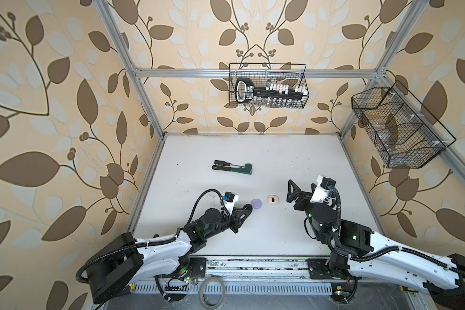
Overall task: Insert wireless bluetooth earbuds into charging case
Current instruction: Close the charging case, then place the charging case at the center of the table.
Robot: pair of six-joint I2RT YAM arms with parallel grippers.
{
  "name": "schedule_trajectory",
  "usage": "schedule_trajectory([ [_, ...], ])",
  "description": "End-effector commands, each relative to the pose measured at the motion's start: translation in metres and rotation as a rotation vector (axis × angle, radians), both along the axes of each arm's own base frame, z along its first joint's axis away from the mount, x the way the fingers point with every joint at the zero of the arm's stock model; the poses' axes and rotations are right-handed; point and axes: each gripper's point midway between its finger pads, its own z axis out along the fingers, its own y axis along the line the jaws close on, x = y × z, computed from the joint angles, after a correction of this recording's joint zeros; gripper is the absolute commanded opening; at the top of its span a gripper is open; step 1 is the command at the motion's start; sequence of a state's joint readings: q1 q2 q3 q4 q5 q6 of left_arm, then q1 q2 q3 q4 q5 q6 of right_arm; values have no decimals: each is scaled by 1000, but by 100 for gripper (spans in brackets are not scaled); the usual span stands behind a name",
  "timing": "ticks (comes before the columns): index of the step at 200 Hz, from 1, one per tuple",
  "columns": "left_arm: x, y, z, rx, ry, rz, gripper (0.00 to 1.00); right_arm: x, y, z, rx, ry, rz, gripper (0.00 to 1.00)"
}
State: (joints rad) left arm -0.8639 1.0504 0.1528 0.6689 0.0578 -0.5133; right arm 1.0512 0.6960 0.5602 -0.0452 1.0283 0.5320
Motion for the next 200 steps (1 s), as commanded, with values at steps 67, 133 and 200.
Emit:
schedule_trajectory([
  [67,42,25,-56,142,300,359,0,63,-138,-89,-396,184,-329,100],
  [133,57,36,-80,122,422,418,40,63,-159,-125,-363,96,-340,100],
  [200,85,129,-27,203,289,753,99,98,-156,-129,-332,96,-244,100],
])
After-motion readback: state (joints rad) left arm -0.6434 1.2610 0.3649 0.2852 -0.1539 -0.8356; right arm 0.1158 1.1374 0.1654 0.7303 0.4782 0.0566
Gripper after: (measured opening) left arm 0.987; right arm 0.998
